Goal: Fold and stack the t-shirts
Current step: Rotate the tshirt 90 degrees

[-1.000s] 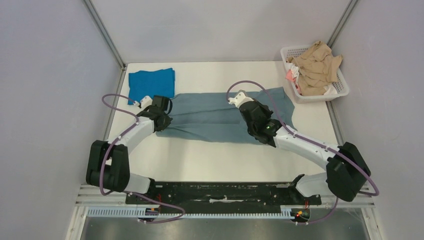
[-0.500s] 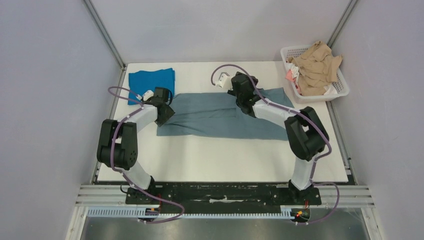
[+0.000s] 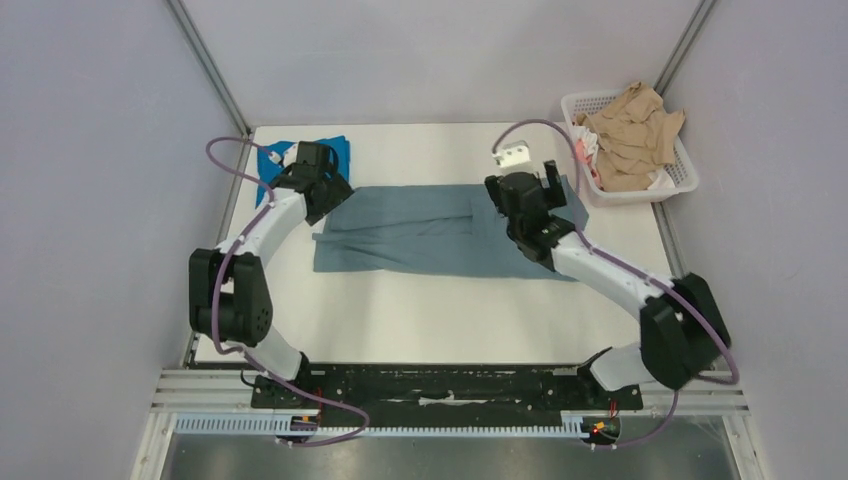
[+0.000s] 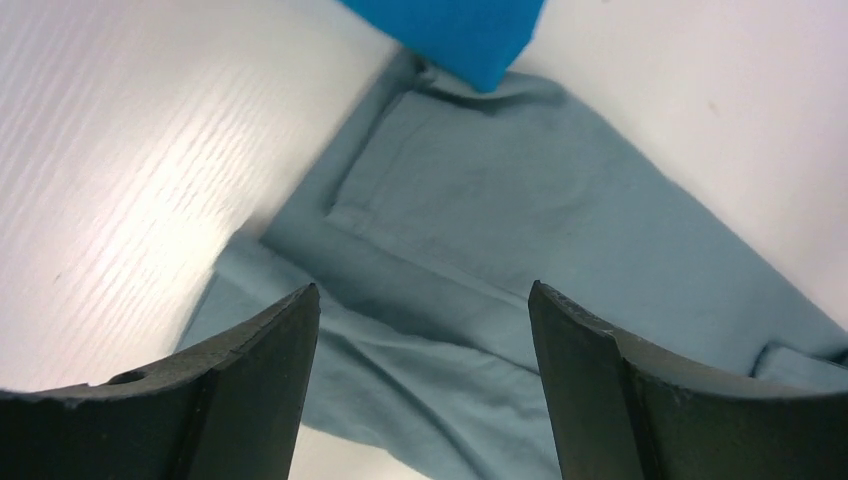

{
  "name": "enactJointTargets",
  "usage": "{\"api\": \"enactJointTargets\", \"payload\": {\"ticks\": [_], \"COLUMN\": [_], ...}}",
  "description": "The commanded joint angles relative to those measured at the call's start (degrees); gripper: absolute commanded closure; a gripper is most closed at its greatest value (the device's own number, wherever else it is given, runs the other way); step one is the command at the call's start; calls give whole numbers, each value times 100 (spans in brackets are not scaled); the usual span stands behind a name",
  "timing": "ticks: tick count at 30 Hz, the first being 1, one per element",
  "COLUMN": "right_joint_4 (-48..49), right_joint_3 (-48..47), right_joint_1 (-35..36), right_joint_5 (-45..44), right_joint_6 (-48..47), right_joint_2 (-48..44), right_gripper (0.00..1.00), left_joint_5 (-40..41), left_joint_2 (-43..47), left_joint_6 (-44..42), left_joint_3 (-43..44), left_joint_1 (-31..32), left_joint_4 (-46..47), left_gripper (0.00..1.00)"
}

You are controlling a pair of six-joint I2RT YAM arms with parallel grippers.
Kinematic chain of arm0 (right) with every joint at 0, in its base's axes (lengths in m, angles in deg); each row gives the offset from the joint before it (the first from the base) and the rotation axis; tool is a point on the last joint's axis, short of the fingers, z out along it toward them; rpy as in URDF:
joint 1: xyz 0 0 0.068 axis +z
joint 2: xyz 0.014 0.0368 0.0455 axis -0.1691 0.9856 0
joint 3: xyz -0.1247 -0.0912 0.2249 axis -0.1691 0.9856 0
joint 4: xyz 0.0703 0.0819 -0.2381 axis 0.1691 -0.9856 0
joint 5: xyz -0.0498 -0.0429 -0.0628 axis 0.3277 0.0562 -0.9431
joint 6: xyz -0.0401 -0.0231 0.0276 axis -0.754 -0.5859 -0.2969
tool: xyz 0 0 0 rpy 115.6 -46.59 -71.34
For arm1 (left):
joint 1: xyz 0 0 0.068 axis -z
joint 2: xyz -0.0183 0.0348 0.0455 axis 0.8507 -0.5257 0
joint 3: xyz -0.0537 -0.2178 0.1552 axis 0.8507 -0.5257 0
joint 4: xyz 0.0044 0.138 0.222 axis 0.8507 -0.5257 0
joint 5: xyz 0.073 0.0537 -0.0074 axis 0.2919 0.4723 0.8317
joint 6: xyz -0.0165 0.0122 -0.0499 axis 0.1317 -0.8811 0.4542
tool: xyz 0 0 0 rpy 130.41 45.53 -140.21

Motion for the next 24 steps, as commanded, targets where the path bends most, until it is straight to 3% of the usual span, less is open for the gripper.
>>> {"api": "enactJointTargets", "payload": {"ticks": [1,4,7,13,19,24], "right_joint_4": [-766,-792,-773,-748,-561,-543], "right_joint_3": [1198,1786,1959,1612,491,-1274], "right_joint_1": [-120,-310,-481,-1023,-1541,-1546], "right_joint_5": [478,1682,2422,2390,2911,3341], "right_joint_6": [2746,3370,3697,4302,4220,3586], "right_joint_2": [-1188,-1532,-1342,-284,1148,2496], "right_gripper": [2,2,2,2,2,2], "left_joint_5": [-887,-1714,-1851,-1783,-2133,-2681], "left_joint_2": [-639,-795,-1066,-1658,-1994,-1598], "left_joint_6": [-576,-592,-627,-667,-683,-363], "left_joint_3": [687,359,276,189,19,-1189], "left_joint_1": [51,304,580,776,889,1403], "left_joint_4": [-246,455,537,630,557,594], "left_gripper": [17,17,16,16,15,15]}}
